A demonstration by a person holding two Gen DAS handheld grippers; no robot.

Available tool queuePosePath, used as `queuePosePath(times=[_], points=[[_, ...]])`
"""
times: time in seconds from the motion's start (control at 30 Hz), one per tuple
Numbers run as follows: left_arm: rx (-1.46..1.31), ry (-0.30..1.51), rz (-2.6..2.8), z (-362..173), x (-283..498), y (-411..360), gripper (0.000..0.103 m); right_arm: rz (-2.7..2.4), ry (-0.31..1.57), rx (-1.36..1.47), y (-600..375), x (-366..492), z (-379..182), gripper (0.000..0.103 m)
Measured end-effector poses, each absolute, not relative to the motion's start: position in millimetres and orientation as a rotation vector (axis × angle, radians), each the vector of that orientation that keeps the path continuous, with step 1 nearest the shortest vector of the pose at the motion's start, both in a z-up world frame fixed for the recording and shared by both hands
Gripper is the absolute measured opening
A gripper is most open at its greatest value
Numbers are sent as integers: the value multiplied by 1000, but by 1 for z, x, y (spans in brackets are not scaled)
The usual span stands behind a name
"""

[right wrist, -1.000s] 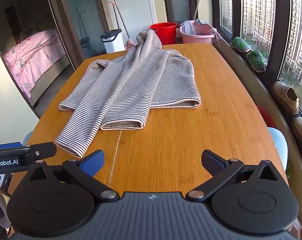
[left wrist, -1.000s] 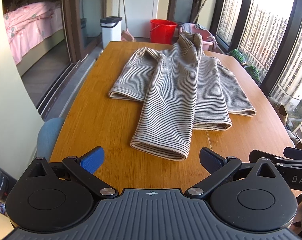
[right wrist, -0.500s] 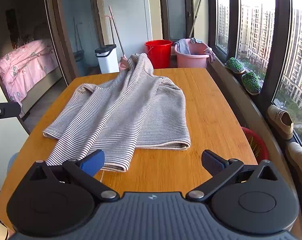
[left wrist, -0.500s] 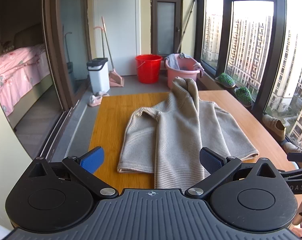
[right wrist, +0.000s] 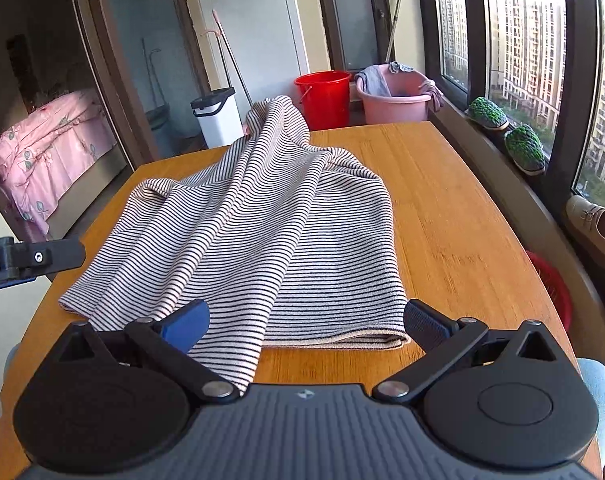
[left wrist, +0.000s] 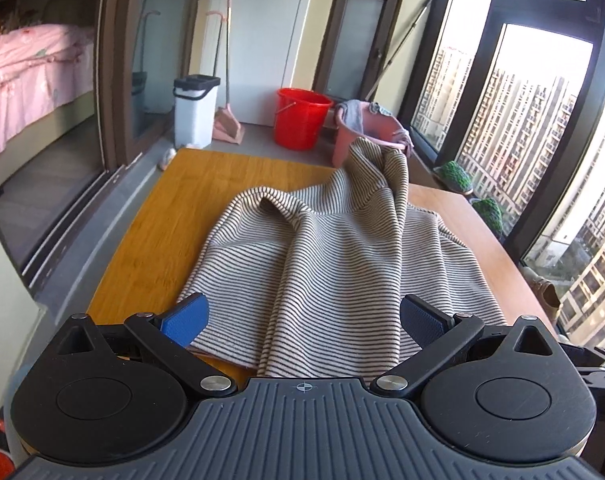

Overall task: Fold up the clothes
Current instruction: 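Move both grippers onto the striped sweater and grasp its collar edge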

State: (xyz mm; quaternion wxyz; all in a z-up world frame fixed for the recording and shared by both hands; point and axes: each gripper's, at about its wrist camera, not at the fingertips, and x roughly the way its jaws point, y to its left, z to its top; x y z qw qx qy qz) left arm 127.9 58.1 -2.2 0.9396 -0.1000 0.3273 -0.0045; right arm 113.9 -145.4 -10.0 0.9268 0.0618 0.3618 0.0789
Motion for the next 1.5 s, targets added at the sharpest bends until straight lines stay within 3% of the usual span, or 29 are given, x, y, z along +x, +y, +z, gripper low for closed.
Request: queuePosePath(times=[0.27, 0.53, 0.83, 0.97, 1.03, 1.13, 1.2, 1.23, 1.27, 1.37, 1.5], points=[[-217, 752, -68, -31, 151, 59, 103, 220, 720, 124, -135, 151, -16, 103], [-166, 813, -29, -45, 153, 66, 103, 266, 813, 222, -135, 171, -36, 103], [-65, 849, -49, -58, 155, 52, 103, 314, 842, -9, -111, 164, -40, 103], [-66, 871, -105, -54, 148, 56, 103, 293, 774, 22, -127, 162, -21, 103], [-96, 842, -142, -47, 146, 60, 103, 292, 742, 19, -131, 172, -11, 96], [-68, 782, -153, -40, 146, 55, 103, 273, 741, 36, -130, 203, -5, 77], [-54, 769, -159, -40, 150, 49, 93, 227, 698, 35, -126, 225, -2, 58], [-45, 765, -163, -40, 153, 47, 82, 207, 659, 18, -121, 233, 2, 55], [-18, 753, -166, -35, 158, 43, 77, 197, 614, -5, -116, 241, 7, 52], [61, 712, -173, -23, 175, 31, 77, 210, 552, -37, -100, 269, 20, 50], [106, 661, -175, -14, 206, 20, 78, 185, 623, -22, -86, 317, 12, 50]])
